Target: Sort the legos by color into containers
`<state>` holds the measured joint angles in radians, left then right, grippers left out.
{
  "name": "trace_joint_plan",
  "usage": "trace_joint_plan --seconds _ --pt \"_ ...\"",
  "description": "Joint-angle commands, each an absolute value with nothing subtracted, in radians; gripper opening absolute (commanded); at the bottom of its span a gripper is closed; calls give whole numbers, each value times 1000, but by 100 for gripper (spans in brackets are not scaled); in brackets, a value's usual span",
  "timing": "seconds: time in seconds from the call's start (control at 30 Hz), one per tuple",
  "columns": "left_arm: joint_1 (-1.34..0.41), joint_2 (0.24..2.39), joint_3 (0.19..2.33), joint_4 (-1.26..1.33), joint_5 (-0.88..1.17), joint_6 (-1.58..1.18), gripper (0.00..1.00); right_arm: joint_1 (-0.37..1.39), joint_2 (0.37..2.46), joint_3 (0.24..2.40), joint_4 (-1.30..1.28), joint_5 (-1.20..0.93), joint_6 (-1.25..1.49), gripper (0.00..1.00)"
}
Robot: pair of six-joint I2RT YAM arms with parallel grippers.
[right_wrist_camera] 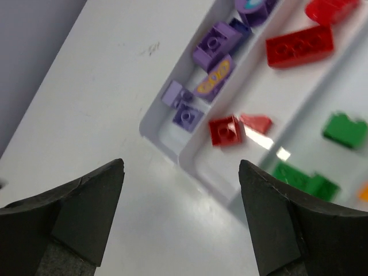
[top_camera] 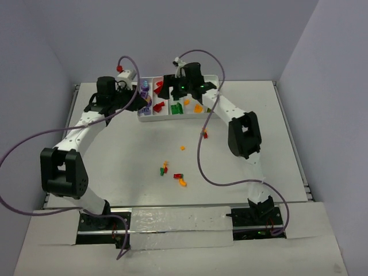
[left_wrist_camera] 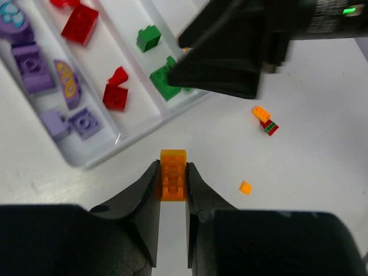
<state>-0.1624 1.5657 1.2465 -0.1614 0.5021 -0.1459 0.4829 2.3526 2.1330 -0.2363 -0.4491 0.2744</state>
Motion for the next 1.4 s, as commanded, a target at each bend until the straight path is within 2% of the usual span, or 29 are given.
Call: trace_joint_plan --seconds 0.0,0.23,0.43,0.87,1.23,1.27,1.3,1.33,1.37 --pt "-244 1676 1378 -97 398 -100 0 317 2067 1976 -168 -506 337 93" --pt "-395 1997 1676 -43 305 -118 0 117 1808 1659 -311 -506 147 97" --pt "-476 2255 1939 -17 191 -156 0 60 1681 1478 -331 -443 20 97" --pt "-519 2563 2313 -52 170 -83 2 57 1658 1427 -340 -436 -44 97" --pt "-523 2623 2352 -26 116 -98 37 57 1653 1426 -377 -451 -74 100" --pt "-520 2623 2352 -24 119 -105 43 57 1652 1423 -378 -453 -74 100" --pt "-517 2620 2355 -21 121 -109 56 57 1649 1417 -380 -454 -77 100" --pt "-517 2620 2356 -20 123 -107 56 57 1646 1414 -379 -456 -77 100" --pt "-517 2615 2358 -18 124 -106 64 58 1644 1411 -379 -457 -77 100"
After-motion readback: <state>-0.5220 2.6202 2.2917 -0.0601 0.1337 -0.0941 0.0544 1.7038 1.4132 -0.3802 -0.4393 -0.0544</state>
